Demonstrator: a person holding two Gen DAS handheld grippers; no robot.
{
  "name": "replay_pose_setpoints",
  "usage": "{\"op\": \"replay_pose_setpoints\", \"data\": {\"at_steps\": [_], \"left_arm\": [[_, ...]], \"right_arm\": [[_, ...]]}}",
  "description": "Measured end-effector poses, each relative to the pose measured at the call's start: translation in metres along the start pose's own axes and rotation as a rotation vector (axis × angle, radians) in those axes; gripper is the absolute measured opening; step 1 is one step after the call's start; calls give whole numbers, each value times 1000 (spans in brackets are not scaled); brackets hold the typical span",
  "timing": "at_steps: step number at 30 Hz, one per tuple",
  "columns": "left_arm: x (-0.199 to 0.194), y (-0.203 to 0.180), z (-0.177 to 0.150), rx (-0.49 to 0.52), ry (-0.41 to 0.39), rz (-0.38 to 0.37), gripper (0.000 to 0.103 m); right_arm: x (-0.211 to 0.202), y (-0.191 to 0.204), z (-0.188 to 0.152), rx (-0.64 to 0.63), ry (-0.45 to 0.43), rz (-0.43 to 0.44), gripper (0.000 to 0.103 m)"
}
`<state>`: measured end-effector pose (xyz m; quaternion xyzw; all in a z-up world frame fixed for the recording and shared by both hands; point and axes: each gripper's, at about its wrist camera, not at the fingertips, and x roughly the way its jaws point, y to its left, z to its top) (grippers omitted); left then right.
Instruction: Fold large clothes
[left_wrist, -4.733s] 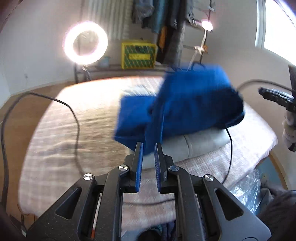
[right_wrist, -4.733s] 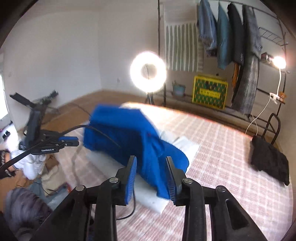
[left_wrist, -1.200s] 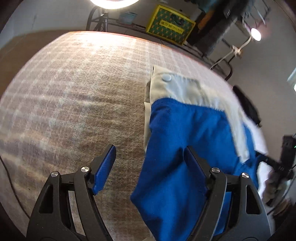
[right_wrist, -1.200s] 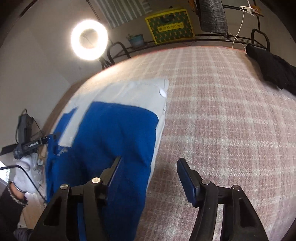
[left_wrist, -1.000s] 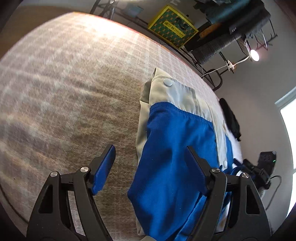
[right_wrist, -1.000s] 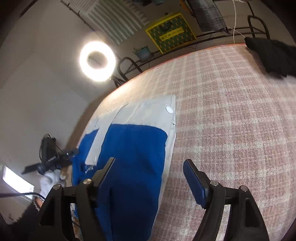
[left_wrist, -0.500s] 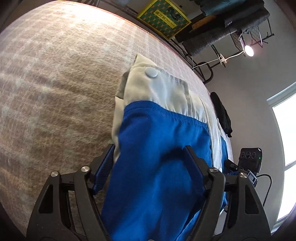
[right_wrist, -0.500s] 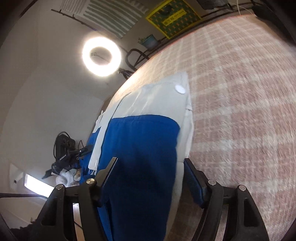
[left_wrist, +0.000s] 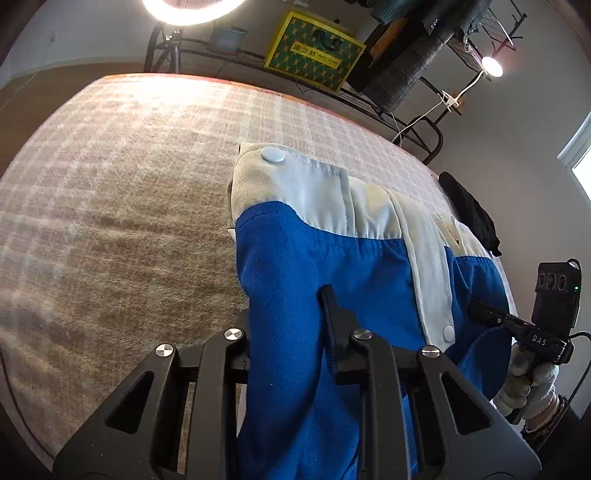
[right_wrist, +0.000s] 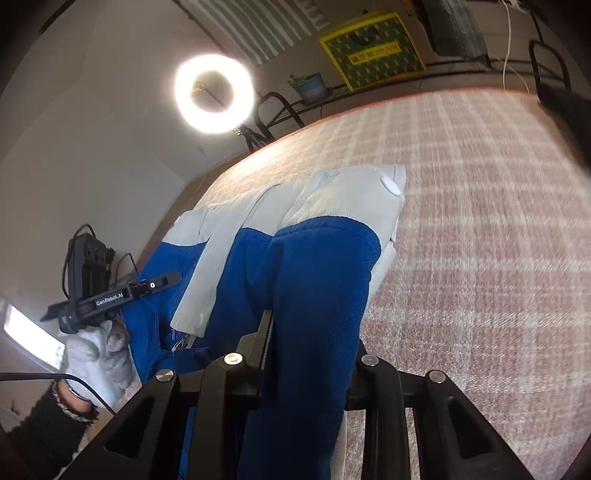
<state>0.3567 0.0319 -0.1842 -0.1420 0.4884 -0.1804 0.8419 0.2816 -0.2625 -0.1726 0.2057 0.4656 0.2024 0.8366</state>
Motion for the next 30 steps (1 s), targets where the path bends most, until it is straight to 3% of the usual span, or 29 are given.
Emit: {"op": "replay_pose_setpoints", "data": {"at_steps": [7,14,21,30], "left_arm": [[-15,-27,-1,40,-14,-22,19],[-17,-82,4,97,-25,-73,18],[6,-149,19,163,-20,-121,18],[68,-258,51,240,-26,-217,18]], "right_arm": [[-29,14,14,-80,-23,-44,23],[-81,-5,25,-101,-67,-88,22],[-132,-39,33,-103,-116,-154,22],[-197,-114,63,-85,-183,-244,22]]}}
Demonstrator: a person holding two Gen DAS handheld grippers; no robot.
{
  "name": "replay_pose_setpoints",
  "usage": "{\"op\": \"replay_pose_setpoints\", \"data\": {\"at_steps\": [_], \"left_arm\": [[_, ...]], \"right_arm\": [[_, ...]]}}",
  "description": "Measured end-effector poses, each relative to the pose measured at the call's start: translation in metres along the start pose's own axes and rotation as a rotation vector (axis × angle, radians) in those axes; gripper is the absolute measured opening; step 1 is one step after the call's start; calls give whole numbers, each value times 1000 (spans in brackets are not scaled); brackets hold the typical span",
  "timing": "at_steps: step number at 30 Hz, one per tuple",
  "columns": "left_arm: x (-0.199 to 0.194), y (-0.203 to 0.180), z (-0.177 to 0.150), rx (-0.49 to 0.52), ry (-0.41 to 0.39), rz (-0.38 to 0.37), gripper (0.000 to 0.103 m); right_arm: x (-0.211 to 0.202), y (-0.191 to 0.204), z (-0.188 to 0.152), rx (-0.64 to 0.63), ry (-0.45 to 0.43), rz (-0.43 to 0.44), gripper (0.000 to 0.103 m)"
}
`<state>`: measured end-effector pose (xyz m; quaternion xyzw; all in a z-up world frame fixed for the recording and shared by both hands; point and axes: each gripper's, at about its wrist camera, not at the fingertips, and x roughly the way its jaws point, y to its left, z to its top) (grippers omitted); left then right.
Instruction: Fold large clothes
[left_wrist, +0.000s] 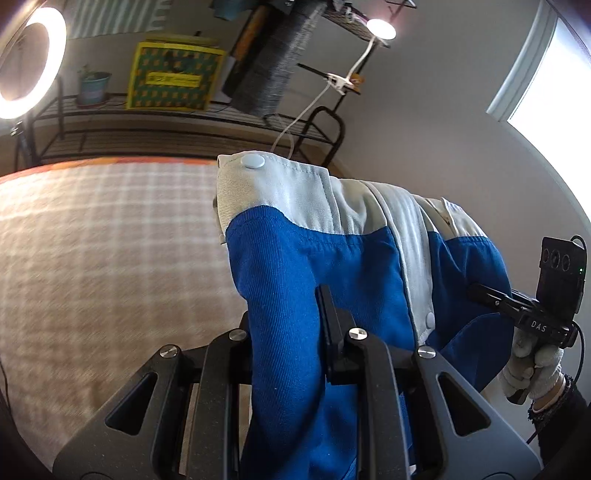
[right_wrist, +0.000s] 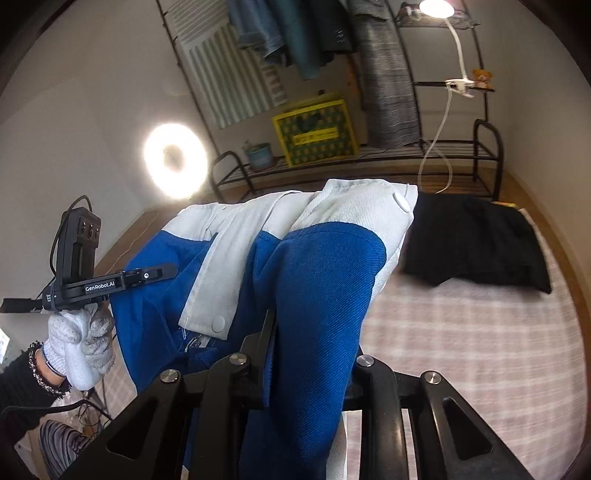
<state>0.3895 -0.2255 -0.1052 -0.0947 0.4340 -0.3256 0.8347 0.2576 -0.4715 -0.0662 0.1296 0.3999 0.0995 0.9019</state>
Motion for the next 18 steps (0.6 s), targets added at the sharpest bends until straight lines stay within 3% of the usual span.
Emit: {"op": "replay_pose_setpoints", "data": {"at_steps": [9,18], "left_arm": [[97,-71,62,39,-46,-85,18],[187,-110,116,43,-104,-108,18]], "right_arm": [[-18,-89,52,3,-74,-89,22],[-13,-170,103,-49,-133,-152,22]]}}
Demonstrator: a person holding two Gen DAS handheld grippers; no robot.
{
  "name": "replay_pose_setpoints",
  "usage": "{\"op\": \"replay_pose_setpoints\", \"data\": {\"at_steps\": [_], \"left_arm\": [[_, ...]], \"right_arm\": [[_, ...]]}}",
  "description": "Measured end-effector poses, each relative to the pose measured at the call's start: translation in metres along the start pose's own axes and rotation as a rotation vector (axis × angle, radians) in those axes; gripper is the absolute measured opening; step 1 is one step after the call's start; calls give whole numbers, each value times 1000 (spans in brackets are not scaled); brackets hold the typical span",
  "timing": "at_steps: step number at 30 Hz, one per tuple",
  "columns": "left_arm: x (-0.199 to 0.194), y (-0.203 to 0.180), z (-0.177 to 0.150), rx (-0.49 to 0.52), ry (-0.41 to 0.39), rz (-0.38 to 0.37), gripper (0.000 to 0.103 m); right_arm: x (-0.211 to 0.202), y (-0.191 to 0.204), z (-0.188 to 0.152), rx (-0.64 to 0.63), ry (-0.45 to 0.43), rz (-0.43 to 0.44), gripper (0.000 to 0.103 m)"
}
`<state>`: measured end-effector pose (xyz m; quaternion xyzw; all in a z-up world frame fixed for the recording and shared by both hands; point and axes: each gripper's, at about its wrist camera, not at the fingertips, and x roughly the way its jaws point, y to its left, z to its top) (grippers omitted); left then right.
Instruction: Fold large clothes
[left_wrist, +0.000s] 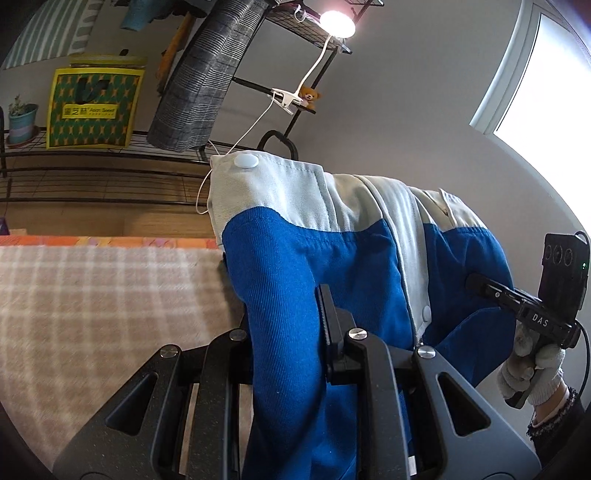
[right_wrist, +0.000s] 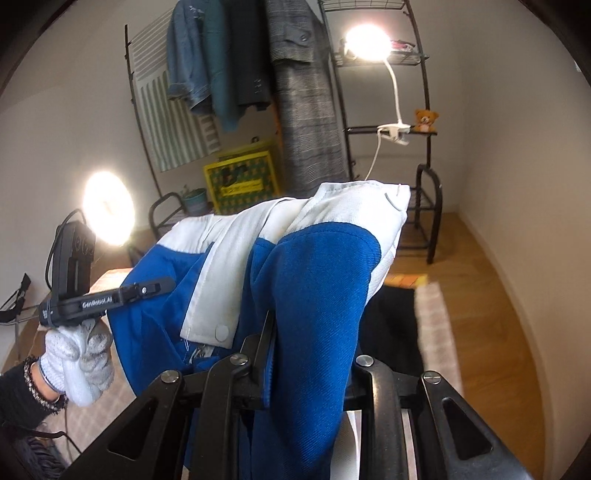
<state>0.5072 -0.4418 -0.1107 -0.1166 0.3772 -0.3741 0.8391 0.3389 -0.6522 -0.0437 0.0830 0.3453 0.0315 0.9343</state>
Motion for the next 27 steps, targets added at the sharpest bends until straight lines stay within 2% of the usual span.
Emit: {"op": "replay_pose_setpoints", "data": {"at_steps": [6,10,12,14,15,16,19,20,23,27], "left_arm": [[61,0,2,-12,4,28,18],[99,10,-5,-18,48,79,18],[114,14,-8,1,57,110,18],[124,16,-9,13,64,144,22],[128,17,-8,18,72,159,23],[129,16,-8,23,74,167,28],[131,15,-7,56,75,207,42],[132,14,-8,65,79,222,46],[124,15,-4,44,83,244,47],[93,-5,-3,102,60,260,47]], "right_arm": [[40,-37,12,-34,11,-41,22],[77,-58,3,-38,60,-53,22],[99,-70,-6,-29,99,-106,23],[122,-83,-15,-6,155,-201,40],[131,-87,-18,3,180,-228,42],[137,-91,-23,11,199,-250,50],[142,-91,-31,-35,194,-380,74],[141,-90,-32,-38,194,-392,74],[128,-91,-26,-13,175,-402,70],[89,-86,-23,19,91,-389,69]]}}
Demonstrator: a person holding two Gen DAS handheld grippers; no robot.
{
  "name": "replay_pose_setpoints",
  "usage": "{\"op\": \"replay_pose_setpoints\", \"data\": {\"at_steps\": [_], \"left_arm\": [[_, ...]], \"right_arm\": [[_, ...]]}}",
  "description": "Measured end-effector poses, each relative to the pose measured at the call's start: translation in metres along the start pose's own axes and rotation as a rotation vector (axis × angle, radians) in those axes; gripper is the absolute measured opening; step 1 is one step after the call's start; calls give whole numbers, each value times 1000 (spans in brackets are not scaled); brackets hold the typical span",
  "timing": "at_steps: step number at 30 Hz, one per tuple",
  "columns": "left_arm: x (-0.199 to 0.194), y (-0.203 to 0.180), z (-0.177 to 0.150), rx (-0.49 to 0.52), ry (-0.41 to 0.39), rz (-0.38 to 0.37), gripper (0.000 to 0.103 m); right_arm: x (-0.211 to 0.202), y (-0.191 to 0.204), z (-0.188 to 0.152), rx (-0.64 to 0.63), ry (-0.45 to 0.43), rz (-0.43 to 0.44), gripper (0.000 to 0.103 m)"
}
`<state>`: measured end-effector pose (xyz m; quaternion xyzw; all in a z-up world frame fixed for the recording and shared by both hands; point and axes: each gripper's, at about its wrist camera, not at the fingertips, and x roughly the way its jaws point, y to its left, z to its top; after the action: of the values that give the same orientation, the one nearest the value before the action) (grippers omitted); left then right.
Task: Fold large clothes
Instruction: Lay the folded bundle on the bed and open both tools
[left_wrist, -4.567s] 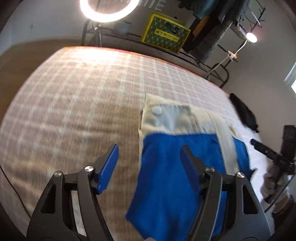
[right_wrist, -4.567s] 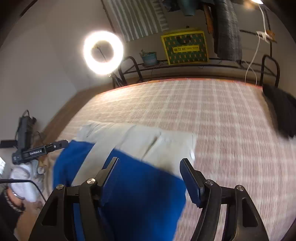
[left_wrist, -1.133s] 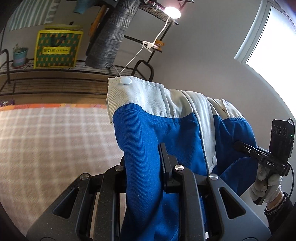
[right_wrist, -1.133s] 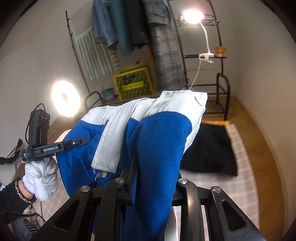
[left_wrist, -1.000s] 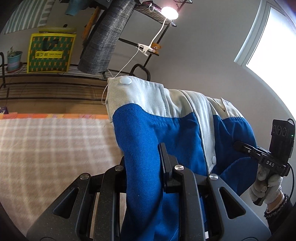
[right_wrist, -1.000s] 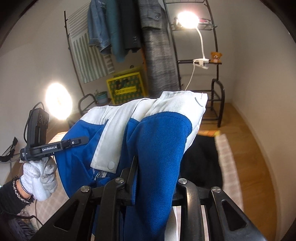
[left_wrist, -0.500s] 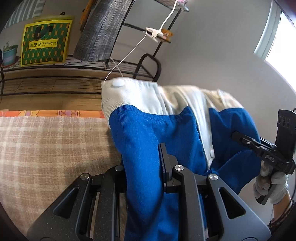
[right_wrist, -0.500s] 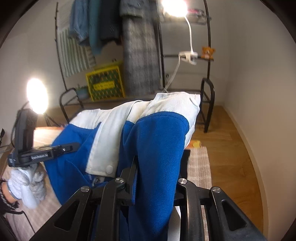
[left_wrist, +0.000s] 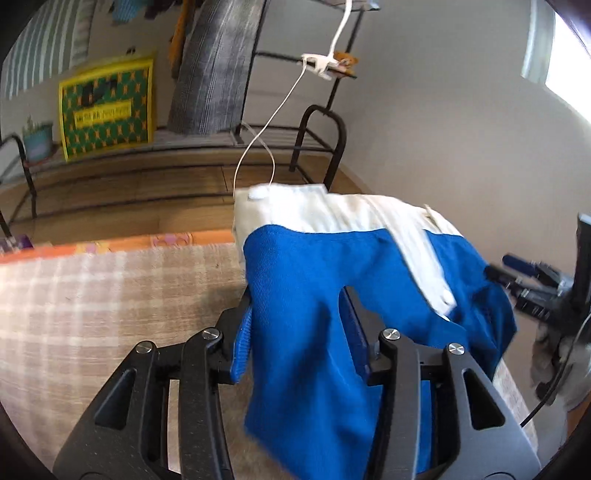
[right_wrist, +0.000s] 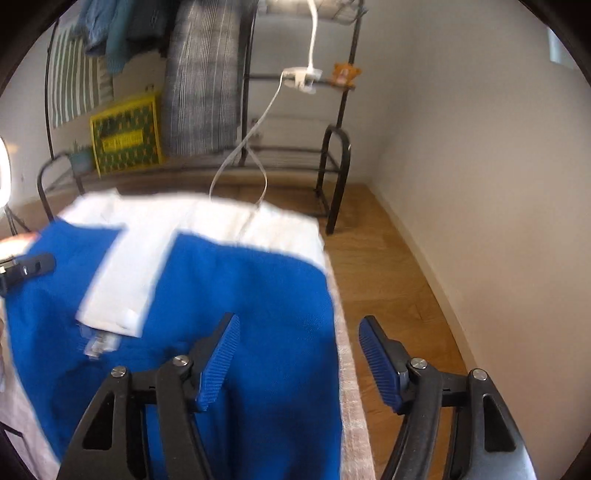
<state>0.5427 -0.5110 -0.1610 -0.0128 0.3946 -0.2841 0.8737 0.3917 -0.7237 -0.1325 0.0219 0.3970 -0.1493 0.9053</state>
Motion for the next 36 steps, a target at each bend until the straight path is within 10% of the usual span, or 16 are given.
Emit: {"op": "replay_pose_setpoints", "data": {"at_steps": [27,36], "left_arm": [[-500,-92,-13,253,-432,-59,47],[-584,-100,-62,293,-469,-71,47]], "right_arm": [[-475,79,28,21,-419,98,69],[-568,109,-15,22,-452,96,73]]}}
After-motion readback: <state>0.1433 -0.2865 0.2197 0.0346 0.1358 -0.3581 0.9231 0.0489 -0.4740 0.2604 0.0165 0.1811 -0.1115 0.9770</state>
